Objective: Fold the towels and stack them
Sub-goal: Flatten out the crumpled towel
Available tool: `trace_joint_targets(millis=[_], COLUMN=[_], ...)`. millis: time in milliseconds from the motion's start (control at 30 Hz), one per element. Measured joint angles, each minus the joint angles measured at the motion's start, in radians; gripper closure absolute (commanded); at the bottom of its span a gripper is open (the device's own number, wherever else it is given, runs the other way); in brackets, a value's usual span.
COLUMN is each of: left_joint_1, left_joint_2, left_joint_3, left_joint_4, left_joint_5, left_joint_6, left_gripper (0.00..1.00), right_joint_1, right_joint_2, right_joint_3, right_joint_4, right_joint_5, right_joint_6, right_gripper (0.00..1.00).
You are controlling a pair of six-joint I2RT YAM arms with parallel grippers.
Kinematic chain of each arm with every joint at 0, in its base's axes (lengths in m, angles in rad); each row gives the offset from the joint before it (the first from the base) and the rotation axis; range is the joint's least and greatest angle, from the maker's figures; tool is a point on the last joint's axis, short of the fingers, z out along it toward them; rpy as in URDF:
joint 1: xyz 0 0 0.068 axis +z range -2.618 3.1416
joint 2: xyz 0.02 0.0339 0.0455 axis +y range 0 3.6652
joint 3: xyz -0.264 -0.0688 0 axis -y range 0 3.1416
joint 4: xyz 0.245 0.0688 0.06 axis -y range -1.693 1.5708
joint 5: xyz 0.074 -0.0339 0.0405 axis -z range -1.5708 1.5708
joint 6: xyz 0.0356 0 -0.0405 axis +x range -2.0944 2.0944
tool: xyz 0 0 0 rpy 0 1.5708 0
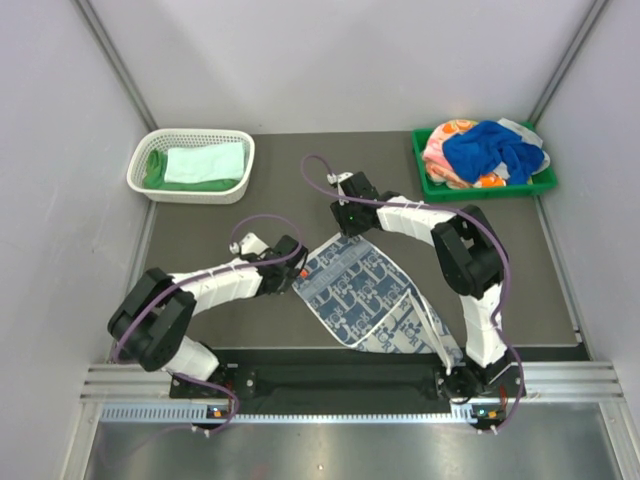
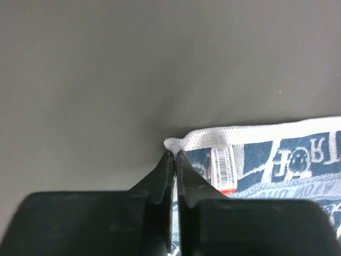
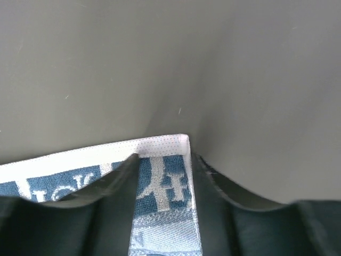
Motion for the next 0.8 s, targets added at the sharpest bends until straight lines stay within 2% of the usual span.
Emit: trace_joint_targets(millis=[67, 100, 167, 200, 267, 533, 800], left_joint_1=[0.001, 0.003, 0.012, 0.019, 0.042, 0.123, 0.124], left_joint_2=[0.006, 0.009, 0.018, 0.024, 0.039, 0.059, -0.127], left_joint_3=[0.007, 0.012, 0.023, 0.030, 0.050, 0.126, 0.309], left_joint_4=[0.000, -0.001, -0.001, -0.001, -0.001, 0.001, -0.037], left_joint_5=[-0.001, 0.000, 0.006, 0.013, 0.033, 0.080, 0.133], left_joint_6=[0.014, 0.025, 0.053, 0.071, 0.114, 0.359, 0.624], left_gripper=[1.00, 1.00, 1.00, 1.00, 1.00, 1.00, 1.00], right_joint_1=[0.000, 0.000, 0.000, 0.000, 0.000, -0.005, -0.011], right_joint_2=[0.000, 0.000, 0.000, 0.000, 0.000, -0.059, -0.378], right_joint_3=[0.000, 0.000, 0.000, 0.000, -0.001, -0.029, -0.042], right_joint_4=[0.000, 0.000, -0.001, -0.002, -0.004, -0.034, -0.087], right_joint_5=[0.006, 0.008, 0.014, 0.016, 0.019, 0.043, 0.097], right_joint_6=[0.001, 0.002, 0.003, 0.005, 0.008, 0.049, 0.085], right_gripper=[0.62, 0.69, 0.76, 0.84, 0.92, 1.00, 1.00])
